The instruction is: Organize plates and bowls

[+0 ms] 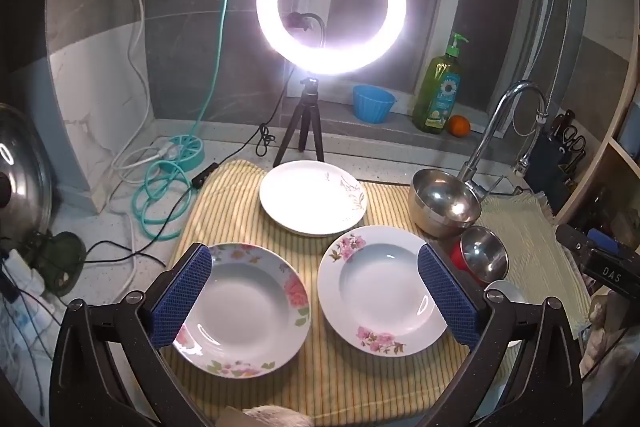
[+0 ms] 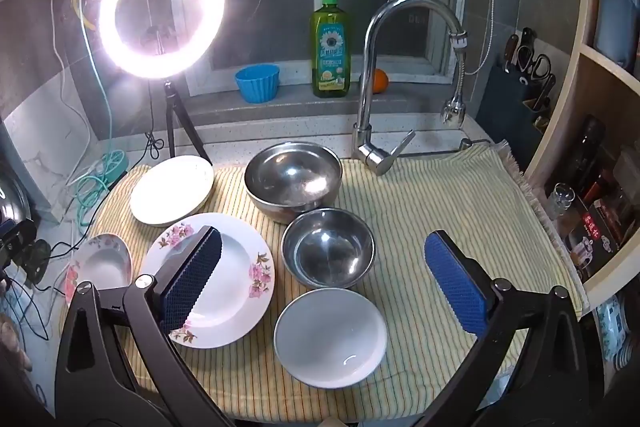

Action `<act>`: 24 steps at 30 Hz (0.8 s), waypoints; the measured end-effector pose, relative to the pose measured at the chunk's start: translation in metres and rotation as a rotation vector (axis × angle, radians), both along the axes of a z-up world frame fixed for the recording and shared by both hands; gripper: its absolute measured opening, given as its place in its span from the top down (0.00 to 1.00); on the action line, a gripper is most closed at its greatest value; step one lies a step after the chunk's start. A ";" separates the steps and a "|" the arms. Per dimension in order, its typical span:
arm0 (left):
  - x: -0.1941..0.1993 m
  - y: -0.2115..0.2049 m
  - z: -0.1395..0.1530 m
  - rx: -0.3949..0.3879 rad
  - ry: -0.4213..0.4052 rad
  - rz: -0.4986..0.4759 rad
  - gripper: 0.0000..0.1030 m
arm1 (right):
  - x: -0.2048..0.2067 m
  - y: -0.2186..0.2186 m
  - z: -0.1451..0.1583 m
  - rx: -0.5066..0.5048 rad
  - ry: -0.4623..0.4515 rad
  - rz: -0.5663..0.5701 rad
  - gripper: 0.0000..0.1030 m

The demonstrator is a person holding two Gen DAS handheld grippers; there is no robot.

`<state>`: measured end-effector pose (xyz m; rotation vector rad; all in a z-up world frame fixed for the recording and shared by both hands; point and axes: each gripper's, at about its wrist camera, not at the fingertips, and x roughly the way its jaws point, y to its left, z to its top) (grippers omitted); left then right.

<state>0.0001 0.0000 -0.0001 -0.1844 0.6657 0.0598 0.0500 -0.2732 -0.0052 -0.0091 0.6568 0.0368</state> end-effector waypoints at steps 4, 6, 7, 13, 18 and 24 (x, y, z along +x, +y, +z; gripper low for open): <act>0.000 0.001 -0.002 -0.008 0.007 -0.005 0.01 | 0.006 0.004 -0.006 0.020 0.019 0.009 0.00; 0.006 0.002 0.004 -0.013 0.021 -0.007 0.01 | 0.007 0.004 0.006 0.016 -0.009 0.003 0.00; 0.006 0.004 0.005 -0.020 0.015 -0.011 0.01 | -0.003 0.002 0.010 0.024 -0.049 0.003 0.00; 0.003 0.005 0.005 -0.018 -0.016 -0.002 0.01 | -0.005 0.007 0.008 -0.002 -0.053 0.007 0.00; 0.002 0.006 0.005 -0.020 -0.020 0.005 0.01 | -0.004 0.009 0.009 -0.005 -0.052 0.009 0.00; 0.004 0.004 0.007 -0.018 -0.020 -0.003 0.01 | -0.003 0.010 0.011 -0.006 -0.051 0.009 0.00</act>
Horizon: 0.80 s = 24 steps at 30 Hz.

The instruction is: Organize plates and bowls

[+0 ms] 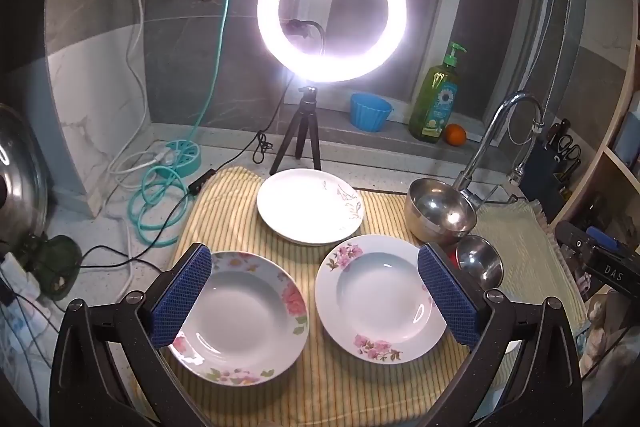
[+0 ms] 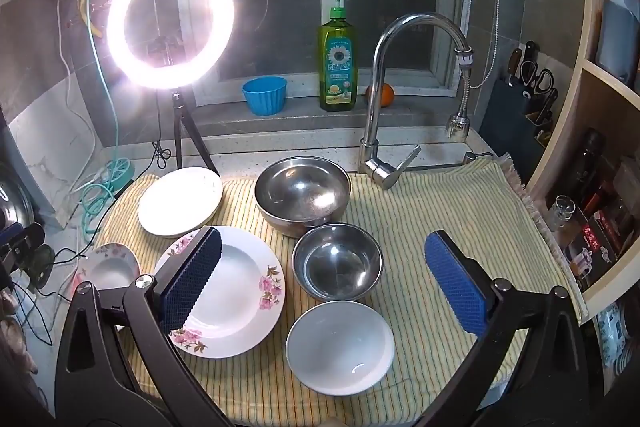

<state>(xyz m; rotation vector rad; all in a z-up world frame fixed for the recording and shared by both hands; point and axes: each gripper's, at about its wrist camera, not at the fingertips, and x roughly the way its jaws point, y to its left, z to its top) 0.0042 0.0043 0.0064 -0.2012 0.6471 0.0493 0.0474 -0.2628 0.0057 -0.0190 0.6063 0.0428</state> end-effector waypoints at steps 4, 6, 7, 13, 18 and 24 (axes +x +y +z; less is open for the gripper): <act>0.000 -0.001 0.000 -0.003 -0.005 -0.002 0.01 | 0.001 0.000 0.001 0.000 0.000 0.000 0.00; 0.000 0.000 0.000 -0.004 -0.005 -0.002 0.01 | 0.000 0.001 0.000 0.000 0.000 0.001 0.00; 0.000 0.000 0.000 -0.004 -0.006 -0.003 0.01 | -0.001 0.001 0.000 0.001 0.000 0.000 0.00; 0.000 0.000 0.000 -0.005 -0.005 -0.001 0.01 | 0.000 0.001 0.001 0.004 0.001 0.000 0.00; 0.000 0.000 0.000 -0.005 -0.006 -0.002 0.01 | -0.001 0.003 0.000 0.001 0.005 0.001 0.00; 0.001 0.000 -0.001 -0.007 -0.006 0.004 0.01 | 0.000 0.005 -0.001 -0.001 0.010 0.004 0.00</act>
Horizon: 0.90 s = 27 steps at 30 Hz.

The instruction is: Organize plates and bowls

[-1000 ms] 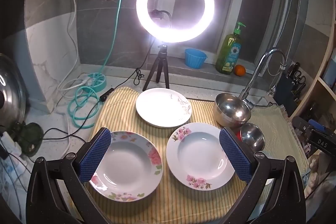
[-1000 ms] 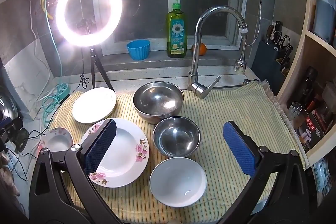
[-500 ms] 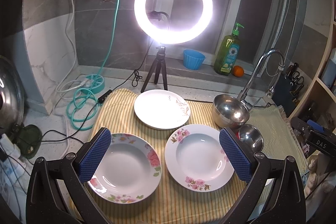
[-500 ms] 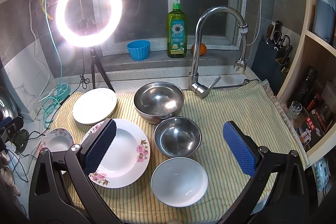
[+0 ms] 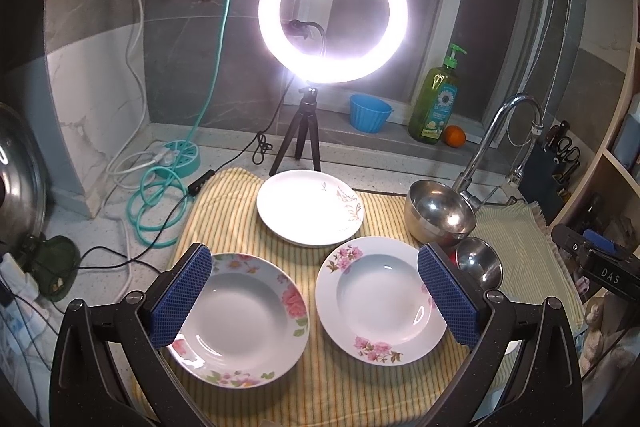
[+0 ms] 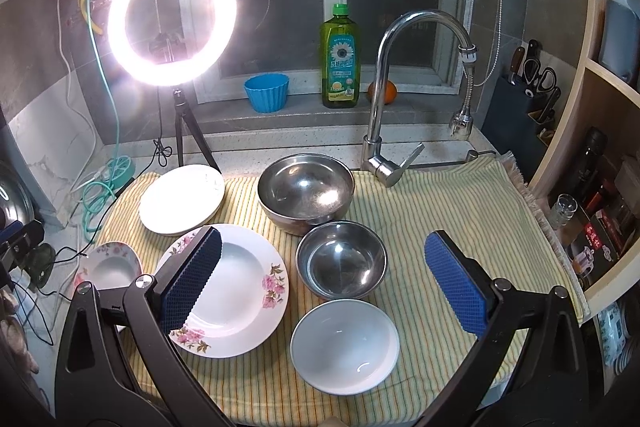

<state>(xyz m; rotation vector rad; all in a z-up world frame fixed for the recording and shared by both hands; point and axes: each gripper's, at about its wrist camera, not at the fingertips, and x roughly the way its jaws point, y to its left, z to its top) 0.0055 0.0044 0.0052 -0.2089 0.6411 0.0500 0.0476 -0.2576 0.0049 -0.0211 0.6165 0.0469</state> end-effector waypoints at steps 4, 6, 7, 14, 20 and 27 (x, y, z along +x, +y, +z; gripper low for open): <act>-0.001 0.001 0.000 -0.001 -0.001 -0.003 0.01 | 0.000 0.000 0.000 0.002 0.002 0.000 0.00; -0.001 0.001 0.000 -0.001 -0.001 -0.005 0.01 | 0.001 0.002 -0.001 0.002 0.005 0.002 0.00; -0.001 0.001 -0.001 0.000 -0.001 -0.005 0.01 | 0.001 0.002 -0.001 0.001 0.005 0.002 0.00; 0.001 0.000 -0.002 0.000 0.001 -0.009 0.01 | 0.002 0.002 -0.002 0.001 0.006 0.002 0.00; 0.000 0.000 -0.003 0.001 0.001 -0.009 0.01 | 0.002 0.003 -0.003 0.001 0.006 0.003 0.00; 0.001 -0.002 -0.003 -0.001 0.000 -0.008 0.01 | 0.004 0.003 -0.003 0.001 0.007 0.002 0.00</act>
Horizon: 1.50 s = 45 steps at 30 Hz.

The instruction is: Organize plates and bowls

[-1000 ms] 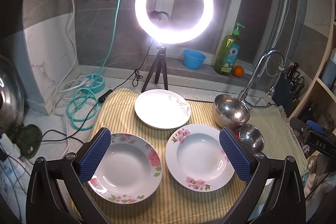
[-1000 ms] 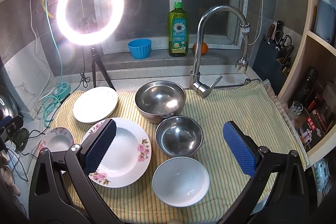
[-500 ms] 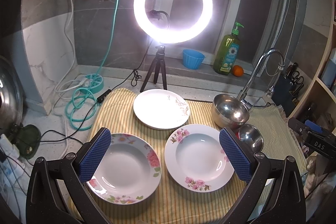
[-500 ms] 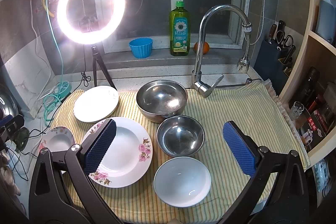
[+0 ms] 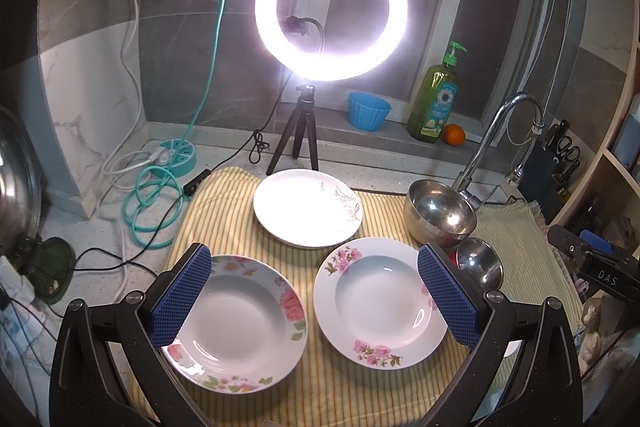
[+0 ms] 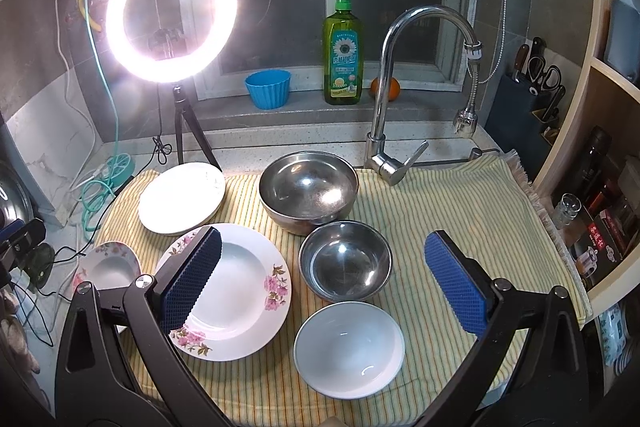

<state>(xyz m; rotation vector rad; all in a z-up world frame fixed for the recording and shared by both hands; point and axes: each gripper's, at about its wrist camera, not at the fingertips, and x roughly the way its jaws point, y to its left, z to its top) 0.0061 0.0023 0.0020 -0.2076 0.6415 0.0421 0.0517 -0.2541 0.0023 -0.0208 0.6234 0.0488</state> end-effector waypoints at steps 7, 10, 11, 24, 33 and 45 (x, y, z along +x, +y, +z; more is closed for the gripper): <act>0.004 -0.001 -0.002 -0.001 0.005 -0.004 0.01 | 0.002 0.001 -0.001 0.000 0.005 0.002 0.00; 0.008 0.000 -0.003 -0.004 0.009 -0.008 0.01 | 0.003 0.003 -0.006 0.000 0.012 0.000 0.00; 0.010 0.001 -0.003 -0.005 0.011 -0.009 0.01 | 0.004 0.003 -0.007 0.001 0.015 -0.001 0.00; 0.023 0.006 -0.007 -0.008 0.035 -0.048 0.01 | 0.013 0.001 -0.014 0.016 0.052 -0.009 0.00; 0.047 0.011 -0.025 -0.024 0.102 -0.122 0.07 | 0.007 0.007 -0.039 0.123 0.149 0.066 0.01; 0.092 0.022 -0.079 -0.193 0.280 -0.270 0.44 | -0.001 0.037 -0.102 0.191 0.343 0.153 0.59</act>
